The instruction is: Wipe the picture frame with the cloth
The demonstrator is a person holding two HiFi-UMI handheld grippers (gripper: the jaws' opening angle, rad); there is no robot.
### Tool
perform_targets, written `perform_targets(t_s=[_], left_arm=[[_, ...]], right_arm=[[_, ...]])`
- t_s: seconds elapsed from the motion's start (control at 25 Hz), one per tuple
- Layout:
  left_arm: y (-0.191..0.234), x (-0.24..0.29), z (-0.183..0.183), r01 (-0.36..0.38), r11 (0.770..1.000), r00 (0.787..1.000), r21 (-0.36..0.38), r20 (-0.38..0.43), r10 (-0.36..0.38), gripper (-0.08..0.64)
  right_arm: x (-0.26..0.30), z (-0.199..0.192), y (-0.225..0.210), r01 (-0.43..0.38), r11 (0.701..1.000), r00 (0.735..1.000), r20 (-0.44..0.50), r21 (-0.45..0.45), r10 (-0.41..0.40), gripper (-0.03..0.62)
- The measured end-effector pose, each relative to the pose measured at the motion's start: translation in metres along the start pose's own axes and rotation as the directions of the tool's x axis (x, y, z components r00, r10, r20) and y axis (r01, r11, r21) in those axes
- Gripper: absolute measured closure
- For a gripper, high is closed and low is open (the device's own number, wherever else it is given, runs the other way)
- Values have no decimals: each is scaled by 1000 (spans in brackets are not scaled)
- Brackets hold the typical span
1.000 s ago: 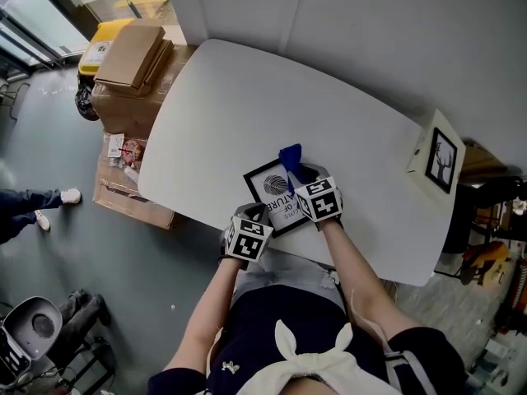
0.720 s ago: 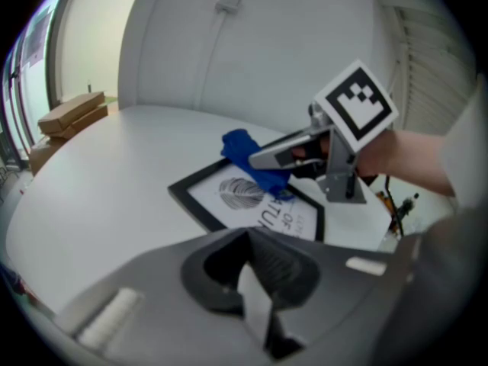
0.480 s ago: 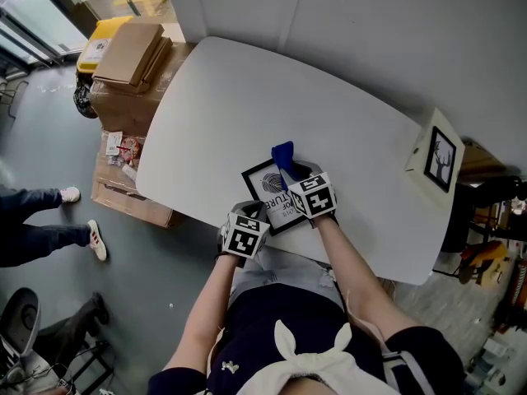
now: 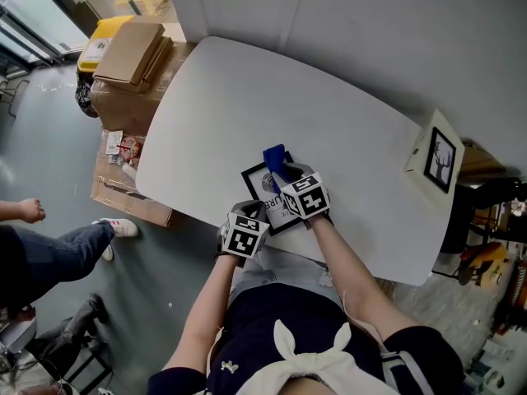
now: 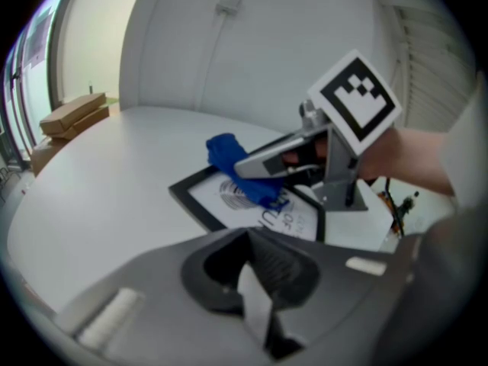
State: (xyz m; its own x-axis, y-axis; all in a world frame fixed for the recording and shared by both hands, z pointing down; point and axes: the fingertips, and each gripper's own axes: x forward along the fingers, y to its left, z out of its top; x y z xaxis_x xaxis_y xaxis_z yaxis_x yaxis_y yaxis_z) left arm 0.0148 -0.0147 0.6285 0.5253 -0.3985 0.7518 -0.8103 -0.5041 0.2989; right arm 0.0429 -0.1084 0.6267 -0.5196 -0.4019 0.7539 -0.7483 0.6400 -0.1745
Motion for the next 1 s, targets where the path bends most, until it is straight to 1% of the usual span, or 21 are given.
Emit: perform_targets(t_s=[0.32, 0.48, 0.6, 0.8, 1.0], left_arm=[[1, 0, 1, -3, 1000, 1000, -6, -1, 3, 557], [2, 2, 4, -6, 1000, 1000, 6, 22, 5, 557], [1, 1, 3, -5, 1000, 1000, -7, 11, 5, 557], [3, 3, 2, -3, 1000, 1000, 1, 24, 3, 557], [2, 1, 2, -4, 1000, 1000, -1, 14, 4, 557]], right_arm=[[5, 2, 6, -26, 1000, 1000, -2, -7, 26, 509], [7, 3, 13, -55, 998, 998, -13, -14, 54, 509], [9, 4, 18, -71, 997, 997, -19, -26, 70, 509], [13, 4, 28, -95, 995, 995, -30, -28, 94, 509], [15, 5, 34, -118, 992, 992, -49, -36, 116, 509]])
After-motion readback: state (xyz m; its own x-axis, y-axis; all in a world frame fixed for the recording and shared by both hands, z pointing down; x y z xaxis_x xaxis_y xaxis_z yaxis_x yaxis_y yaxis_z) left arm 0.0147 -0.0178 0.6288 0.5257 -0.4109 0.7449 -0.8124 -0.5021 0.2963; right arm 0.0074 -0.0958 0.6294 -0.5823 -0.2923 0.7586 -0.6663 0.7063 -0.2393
